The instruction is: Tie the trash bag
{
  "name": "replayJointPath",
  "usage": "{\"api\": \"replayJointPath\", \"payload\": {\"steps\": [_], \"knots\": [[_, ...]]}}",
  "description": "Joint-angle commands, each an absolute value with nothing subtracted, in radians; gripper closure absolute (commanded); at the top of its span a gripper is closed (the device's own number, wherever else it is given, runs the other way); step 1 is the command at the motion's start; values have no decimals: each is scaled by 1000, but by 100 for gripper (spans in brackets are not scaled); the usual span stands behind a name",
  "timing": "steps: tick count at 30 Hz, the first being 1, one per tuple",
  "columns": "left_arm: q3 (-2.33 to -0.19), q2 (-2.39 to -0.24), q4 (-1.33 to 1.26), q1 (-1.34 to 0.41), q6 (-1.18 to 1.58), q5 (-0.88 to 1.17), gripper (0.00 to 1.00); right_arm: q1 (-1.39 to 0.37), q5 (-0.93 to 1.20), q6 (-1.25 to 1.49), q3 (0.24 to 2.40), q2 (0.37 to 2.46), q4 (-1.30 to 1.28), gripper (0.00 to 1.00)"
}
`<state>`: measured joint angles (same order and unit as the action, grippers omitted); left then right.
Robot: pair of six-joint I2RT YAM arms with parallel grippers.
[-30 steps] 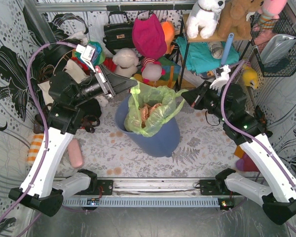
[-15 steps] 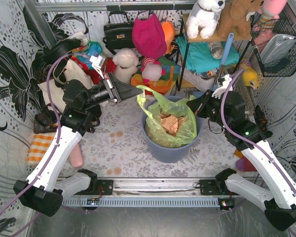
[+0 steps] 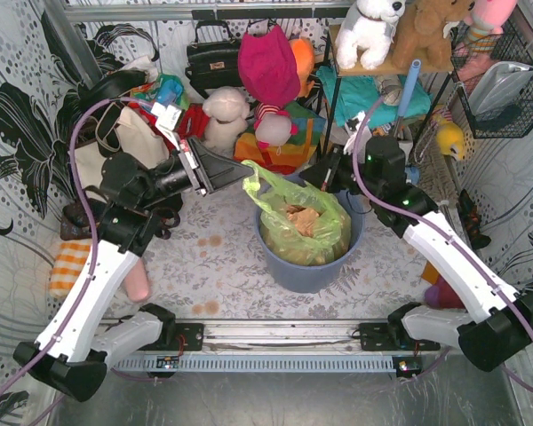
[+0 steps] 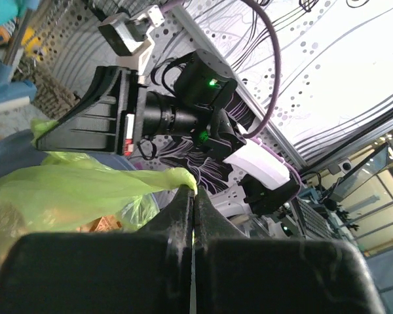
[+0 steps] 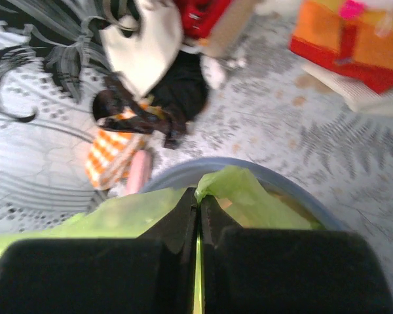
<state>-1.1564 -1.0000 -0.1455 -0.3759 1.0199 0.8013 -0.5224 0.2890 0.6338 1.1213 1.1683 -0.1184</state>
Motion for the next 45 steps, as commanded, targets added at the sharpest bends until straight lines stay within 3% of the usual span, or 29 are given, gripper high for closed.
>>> {"api": "replayJointPath", "payload": {"steps": [1,10,18,20,21,25,29,36,41,45], "knots": [[-1207,-968,-142,-378,951,747,100,-520,466,586,1279,1142,-3,100],[-1316,-1064,-284,-378,979,763,100,-521,378,534,1426,1011,-102,100],[-1406,-1081,-321,-378,969,783,100,-521,193,523,1349,863,-139,100],[-1399,-1077,-289,-378,949,781,96,-520,172,532,1315,835,-153,100],[-1395,-1075,-257,-378,929,774,90,-520,167,534,1301,824,-160,98],[-1403,-1066,-83,-378,828,728,54,-521,150,547,1278,788,-209,70],[-1458,-1052,104,-377,706,657,39,-522,71,544,1327,751,-342,54],[-1526,-1004,388,-377,542,422,32,-520,-113,543,1385,677,-528,31],[-1448,-1028,507,-377,545,409,34,-520,-275,600,1408,673,-712,31],[-1385,-1072,593,-377,535,490,41,-521,-310,666,1359,678,-821,37]]}}
